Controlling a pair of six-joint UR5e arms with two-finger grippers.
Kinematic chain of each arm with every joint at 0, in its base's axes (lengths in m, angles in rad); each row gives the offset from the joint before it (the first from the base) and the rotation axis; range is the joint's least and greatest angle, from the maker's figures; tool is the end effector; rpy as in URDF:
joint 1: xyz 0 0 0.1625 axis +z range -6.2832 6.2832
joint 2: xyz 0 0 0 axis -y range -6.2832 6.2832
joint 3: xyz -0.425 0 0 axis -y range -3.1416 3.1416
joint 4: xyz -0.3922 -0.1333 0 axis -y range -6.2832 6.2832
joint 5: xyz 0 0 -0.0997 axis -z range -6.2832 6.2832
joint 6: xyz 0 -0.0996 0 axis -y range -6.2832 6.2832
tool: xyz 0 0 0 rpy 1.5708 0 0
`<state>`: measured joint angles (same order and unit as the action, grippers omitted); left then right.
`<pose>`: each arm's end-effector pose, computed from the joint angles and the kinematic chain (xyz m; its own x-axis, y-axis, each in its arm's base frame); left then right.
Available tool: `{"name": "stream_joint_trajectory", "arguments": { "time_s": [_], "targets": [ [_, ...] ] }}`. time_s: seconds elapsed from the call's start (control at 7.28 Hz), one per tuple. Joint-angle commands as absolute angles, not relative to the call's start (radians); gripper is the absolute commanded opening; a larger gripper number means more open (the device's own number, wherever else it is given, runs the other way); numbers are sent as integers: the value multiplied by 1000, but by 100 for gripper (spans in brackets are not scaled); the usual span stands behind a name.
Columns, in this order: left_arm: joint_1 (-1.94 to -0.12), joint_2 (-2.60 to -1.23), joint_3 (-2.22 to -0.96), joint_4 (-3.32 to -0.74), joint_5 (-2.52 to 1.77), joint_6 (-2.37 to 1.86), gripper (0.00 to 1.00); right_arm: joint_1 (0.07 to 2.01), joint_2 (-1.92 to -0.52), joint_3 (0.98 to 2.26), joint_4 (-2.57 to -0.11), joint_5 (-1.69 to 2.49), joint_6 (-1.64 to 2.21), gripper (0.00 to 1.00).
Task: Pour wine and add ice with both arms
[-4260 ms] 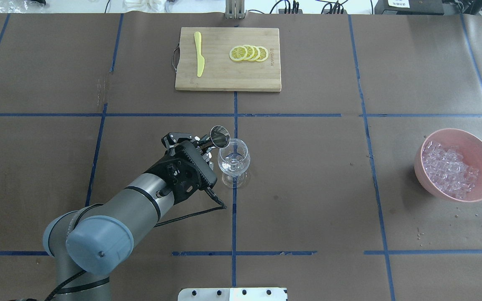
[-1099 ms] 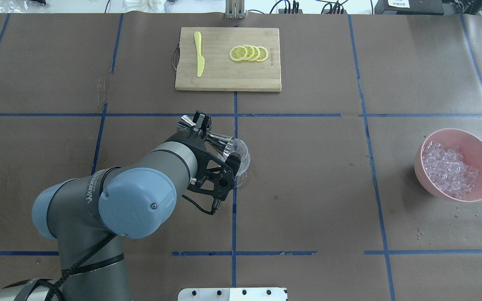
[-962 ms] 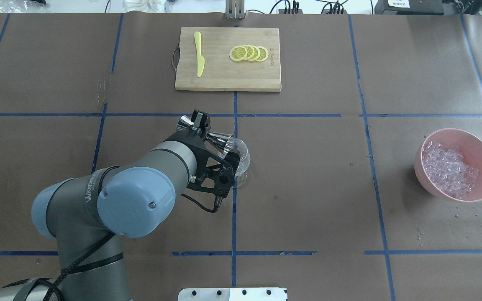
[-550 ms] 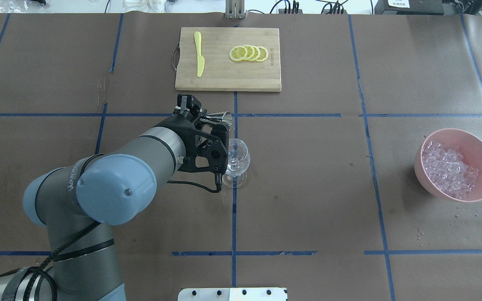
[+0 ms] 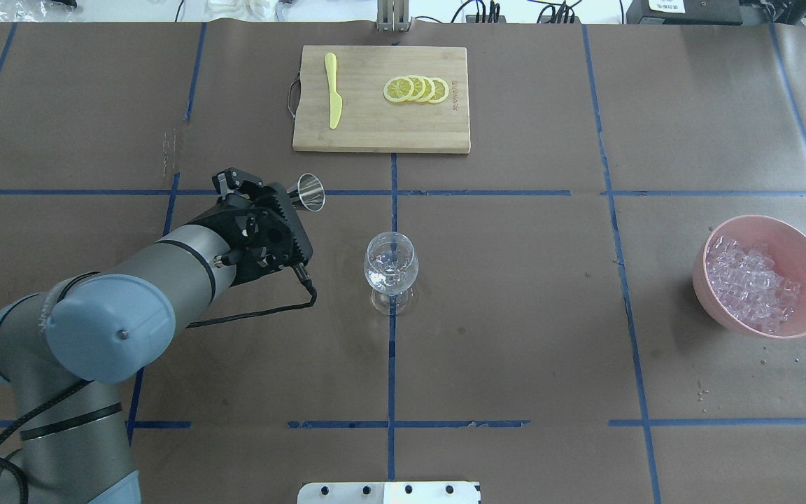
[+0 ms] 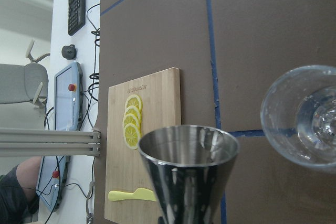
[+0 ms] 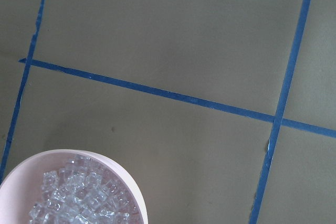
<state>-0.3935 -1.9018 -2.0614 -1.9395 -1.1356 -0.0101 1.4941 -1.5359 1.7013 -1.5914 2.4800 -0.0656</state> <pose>0.4187 -0.3636 0.2182 0.7126 0.6859 0.1472 -0.3358 0.1493 0.9300 0.0155 -0.5119 0.5688 0.5976 -0.2249 0.7696 0.1152 0.9740 0.1952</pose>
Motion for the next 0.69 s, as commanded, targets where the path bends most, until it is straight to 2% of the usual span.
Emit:
{"name": "stream_joint_trajectory", "arguments": {
  "time_s": [0.0, 0.27, 0.55],
  "targets": [
    [-394, -1713, -2100, -2088, -1135, -169, 0, 1494, -1531, 1701, -1591, 2479, -67, 100],
    [-394, -1512, -2074, -2338, -1134, -262, 0, 1494, -1529, 1701, -1591, 2479, -64, 100],
    [-394, -1373, -1923, -2710, -1096, -330, 0, 1494, -1528, 1701, -1591, 2479, -63, 100]
  ]
}}
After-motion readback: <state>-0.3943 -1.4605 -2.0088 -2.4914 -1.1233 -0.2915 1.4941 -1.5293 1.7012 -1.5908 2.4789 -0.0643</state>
